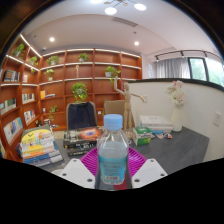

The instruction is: Pour water

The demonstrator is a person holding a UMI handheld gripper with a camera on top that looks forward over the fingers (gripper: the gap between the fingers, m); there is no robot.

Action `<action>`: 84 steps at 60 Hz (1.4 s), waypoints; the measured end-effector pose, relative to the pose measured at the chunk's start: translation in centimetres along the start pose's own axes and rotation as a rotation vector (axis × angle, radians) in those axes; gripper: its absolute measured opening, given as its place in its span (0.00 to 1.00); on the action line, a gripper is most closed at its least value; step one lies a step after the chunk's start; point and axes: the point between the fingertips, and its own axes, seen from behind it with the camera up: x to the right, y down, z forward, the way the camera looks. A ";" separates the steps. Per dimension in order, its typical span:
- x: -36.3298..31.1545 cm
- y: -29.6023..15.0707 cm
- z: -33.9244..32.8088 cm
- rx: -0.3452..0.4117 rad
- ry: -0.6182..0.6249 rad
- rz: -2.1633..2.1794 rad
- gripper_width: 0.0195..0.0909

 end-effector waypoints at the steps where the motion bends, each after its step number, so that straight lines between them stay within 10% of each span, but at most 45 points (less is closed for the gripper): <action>1: 0.5 0.6 0.6 -0.003 0.000 0.006 0.23; 29: 3.8 6.5 4.4 -0.023 0.028 -0.027 0.27; 39: 4.1 6.4 4.3 -0.015 0.016 0.014 0.41; 48: 4.0 5.9 2.5 -0.001 -0.011 0.035 0.81; 84: 0.8 5.0 -13.1 0.028 -0.251 -0.060 0.82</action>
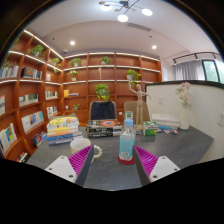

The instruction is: Pour water

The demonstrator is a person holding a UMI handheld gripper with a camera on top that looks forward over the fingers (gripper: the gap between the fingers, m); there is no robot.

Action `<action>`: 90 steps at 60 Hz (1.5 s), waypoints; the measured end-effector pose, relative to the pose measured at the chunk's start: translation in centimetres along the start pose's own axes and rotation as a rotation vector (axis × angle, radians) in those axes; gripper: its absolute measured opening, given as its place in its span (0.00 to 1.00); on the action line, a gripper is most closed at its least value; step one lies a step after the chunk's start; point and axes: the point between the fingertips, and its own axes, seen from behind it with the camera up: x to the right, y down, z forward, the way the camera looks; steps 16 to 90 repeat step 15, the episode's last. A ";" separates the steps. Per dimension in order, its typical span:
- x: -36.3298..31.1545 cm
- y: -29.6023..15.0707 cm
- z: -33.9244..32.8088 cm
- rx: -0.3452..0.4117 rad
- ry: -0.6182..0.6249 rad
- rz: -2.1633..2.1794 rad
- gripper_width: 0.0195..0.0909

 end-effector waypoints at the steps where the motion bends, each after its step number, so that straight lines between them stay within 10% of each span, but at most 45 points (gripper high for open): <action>1: -0.1 0.0 -0.2 0.002 -0.004 0.002 0.82; 90: -1.3 0.4 -2.2 0.025 -0.020 -0.028 0.82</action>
